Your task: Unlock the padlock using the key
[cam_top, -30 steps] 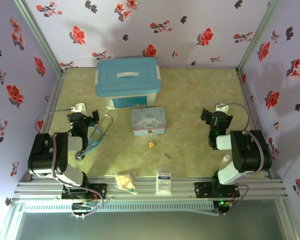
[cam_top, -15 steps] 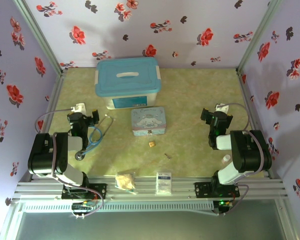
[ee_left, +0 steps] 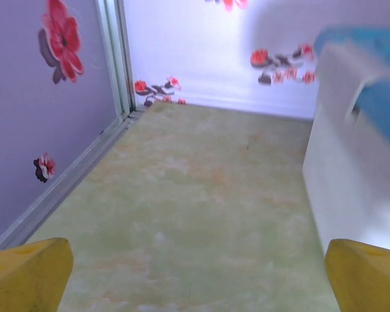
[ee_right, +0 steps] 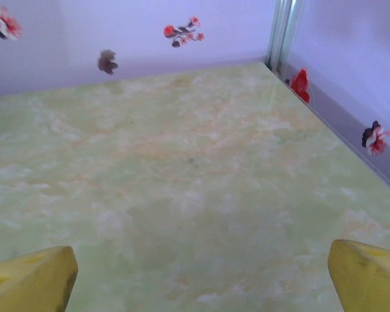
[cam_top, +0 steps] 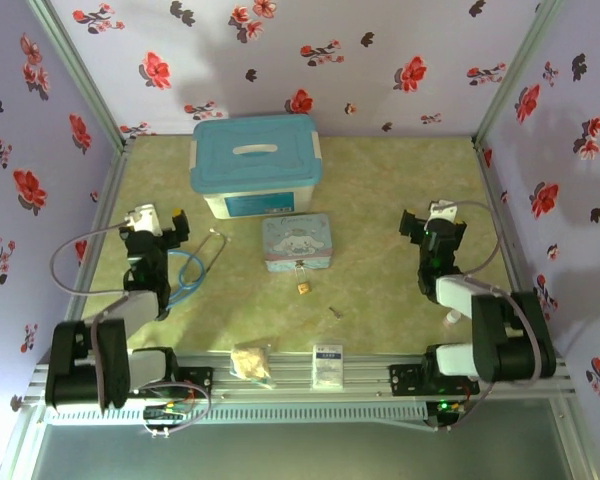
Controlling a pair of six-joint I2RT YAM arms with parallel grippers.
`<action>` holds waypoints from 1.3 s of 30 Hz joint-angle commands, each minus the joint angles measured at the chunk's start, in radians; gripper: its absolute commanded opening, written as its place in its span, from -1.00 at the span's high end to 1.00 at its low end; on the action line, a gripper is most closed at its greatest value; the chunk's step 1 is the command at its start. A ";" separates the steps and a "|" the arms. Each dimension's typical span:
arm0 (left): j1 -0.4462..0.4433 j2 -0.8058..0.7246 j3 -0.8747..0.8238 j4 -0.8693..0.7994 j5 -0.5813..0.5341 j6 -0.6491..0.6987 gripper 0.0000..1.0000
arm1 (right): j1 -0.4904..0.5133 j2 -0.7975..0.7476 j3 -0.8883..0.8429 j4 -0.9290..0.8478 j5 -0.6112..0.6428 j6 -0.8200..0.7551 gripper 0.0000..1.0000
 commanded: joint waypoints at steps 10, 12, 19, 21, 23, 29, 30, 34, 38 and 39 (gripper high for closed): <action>0.002 -0.373 -0.044 -0.222 0.330 -0.591 -0.99 | -0.013 -0.219 0.205 -0.638 -0.293 0.380 -0.98; -0.015 -0.396 0.009 -0.359 0.405 -0.630 -0.99 | -0.006 -0.211 0.201 -0.667 -0.423 0.386 -0.93; -0.266 -0.429 0.102 -0.644 0.397 -0.631 -0.99 | 0.201 -0.207 0.213 -0.907 -0.445 0.368 -0.65; -0.351 -0.412 0.115 -0.667 0.394 -0.629 -0.99 | 0.288 -0.219 0.206 -0.942 -0.426 0.349 -0.59; -0.422 -0.387 0.136 -0.695 0.393 -0.626 -0.99 | 0.362 -0.216 0.209 -0.983 -0.410 0.323 -0.43; -0.571 -0.412 0.133 -0.740 0.289 -0.650 -1.00 | 0.543 -0.185 0.196 -1.013 -0.345 0.370 -0.26; -0.586 -0.415 0.125 -0.731 0.286 -0.667 -0.99 | 0.577 -0.179 0.187 -1.002 -0.327 0.380 -0.23; -0.649 -0.396 0.107 -0.699 0.286 -0.682 -0.99 | 0.670 -0.131 0.172 -0.983 -0.322 0.410 -0.05; -0.662 -0.367 0.140 -0.783 0.277 -0.613 -0.99 | 0.757 -0.068 0.183 -0.968 -0.363 0.387 0.19; -0.662 -0.361 0.145 -0.792 0.276 -0.605 -0.99 | 0.777 -0.046 0.196 -0.990 -0.352 0.382 0.19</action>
